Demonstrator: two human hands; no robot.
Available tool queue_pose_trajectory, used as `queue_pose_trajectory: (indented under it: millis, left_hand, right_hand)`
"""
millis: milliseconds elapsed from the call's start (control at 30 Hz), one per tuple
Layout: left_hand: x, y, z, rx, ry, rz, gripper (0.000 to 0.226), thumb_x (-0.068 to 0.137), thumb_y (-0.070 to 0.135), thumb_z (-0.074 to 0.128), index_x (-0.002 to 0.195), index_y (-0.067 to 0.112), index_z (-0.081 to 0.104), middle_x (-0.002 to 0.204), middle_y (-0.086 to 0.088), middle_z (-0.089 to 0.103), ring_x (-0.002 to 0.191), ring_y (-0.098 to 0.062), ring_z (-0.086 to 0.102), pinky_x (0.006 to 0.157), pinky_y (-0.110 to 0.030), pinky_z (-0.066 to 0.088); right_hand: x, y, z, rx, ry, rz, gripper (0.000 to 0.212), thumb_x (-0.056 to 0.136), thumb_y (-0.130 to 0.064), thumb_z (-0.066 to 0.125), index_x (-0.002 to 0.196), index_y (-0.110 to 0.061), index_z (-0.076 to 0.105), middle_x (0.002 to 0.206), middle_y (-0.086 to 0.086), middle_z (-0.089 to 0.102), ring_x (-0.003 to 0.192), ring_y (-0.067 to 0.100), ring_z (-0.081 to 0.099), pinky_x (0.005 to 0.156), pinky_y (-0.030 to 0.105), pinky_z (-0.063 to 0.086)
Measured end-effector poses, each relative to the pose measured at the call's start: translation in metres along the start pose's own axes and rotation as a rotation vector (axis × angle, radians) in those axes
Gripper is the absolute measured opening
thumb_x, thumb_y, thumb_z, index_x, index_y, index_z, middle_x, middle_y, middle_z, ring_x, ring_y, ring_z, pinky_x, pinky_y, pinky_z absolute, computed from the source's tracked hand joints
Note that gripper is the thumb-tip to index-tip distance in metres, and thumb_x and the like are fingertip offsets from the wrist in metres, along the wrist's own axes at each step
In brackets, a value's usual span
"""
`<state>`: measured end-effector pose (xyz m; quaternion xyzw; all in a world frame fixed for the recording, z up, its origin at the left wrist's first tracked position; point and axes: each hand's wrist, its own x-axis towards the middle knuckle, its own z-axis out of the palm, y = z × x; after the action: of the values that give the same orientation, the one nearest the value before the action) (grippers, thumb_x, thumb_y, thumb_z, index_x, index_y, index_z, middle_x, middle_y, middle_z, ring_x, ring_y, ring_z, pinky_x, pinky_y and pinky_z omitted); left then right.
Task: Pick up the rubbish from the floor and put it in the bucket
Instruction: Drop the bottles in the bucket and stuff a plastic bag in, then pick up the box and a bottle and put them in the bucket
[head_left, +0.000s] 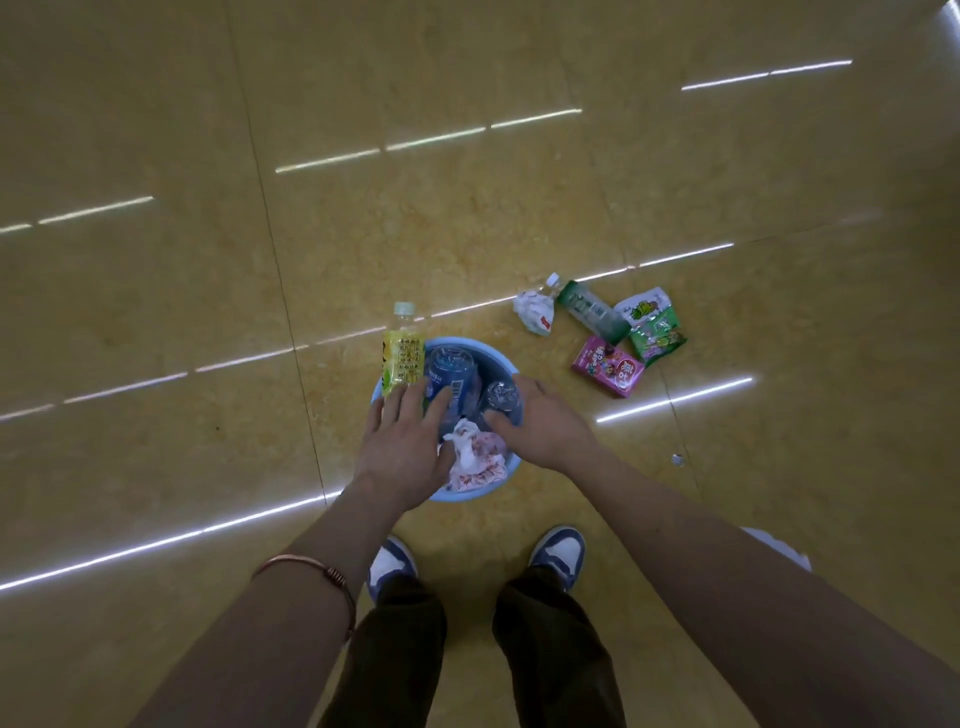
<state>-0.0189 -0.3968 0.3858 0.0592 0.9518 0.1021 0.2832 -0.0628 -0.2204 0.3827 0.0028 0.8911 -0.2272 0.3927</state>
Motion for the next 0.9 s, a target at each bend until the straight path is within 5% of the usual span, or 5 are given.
queue_pose_trajectory:
  millis: [133,367,600,900]
  left_hand:
    - [-0.003,0.020,-0.056,0.037,0.042,0.056,0.067,0.095,0.049,0.033,0.150,0.025,0.004,0.158,-0.005,0.001,0.145,-0.027,0.001,0.117,-0.048,0.005]
    - [-0.003,0.094,-0.157,0.079,0.180,0.264,0.065,0.091,0.054,0.030,0.148,0.026,0.015,0.155,-0.005,0.014,0.143,-0.028,0.012,0.115,-0.049,0.013]
    - [-0.021,0.222,-0.198,-0.546,0.213,0.445,0.045,0.094,0.031,0.050,0.137,0.019,0.041,0.134,-0.004,0.040,0.119,-0.013,0.043,0.100,-0.029,0.037]
    - [-0.072,0.391,-0.200,-0.714,0.151,0.618,0.031,0.094,0.025,0.052,0.125,0.025,0.055,0.118,0.007,0.055,0.099,0.002,0.054,0.086,-0.023,0.045]
  right_hand:
    - [-0.034,-0.013,-0.046,0.098,0.110,-0.007,0.077,0.091,-0.054,0.047,0.150,-0.016,0.018,0.154,0.010,0.025,0.136,0.029,0.037,0.103,0.042,0.039]
    - [-0.103,0.000,-0.133,0.277,0.332,0.042,0.083,0.086,-0.060,0.051,0.150,-0.019,0.017,0.152,0.011,0.030,0.134,0.029,0.039,0.106,0.045,0.037]
    - [-0.192,0.056,-0.199,0.673,0.681,0.030,0.070,0.087,-0.047,0.059,0.146,-0.023,0.031,0.142,0.001,0.044,0.124,0.018,0.047,0.103,0.037,0.041]
    - [-0.334,0.189,-0.224,0.888,0.963,0.169,0.061,0.088,-0.045,0.059,0.142,-0.029,0.037,0.130,-0.008,0.053,0.112,0.011,0.055,0.081,0.020,0.042]
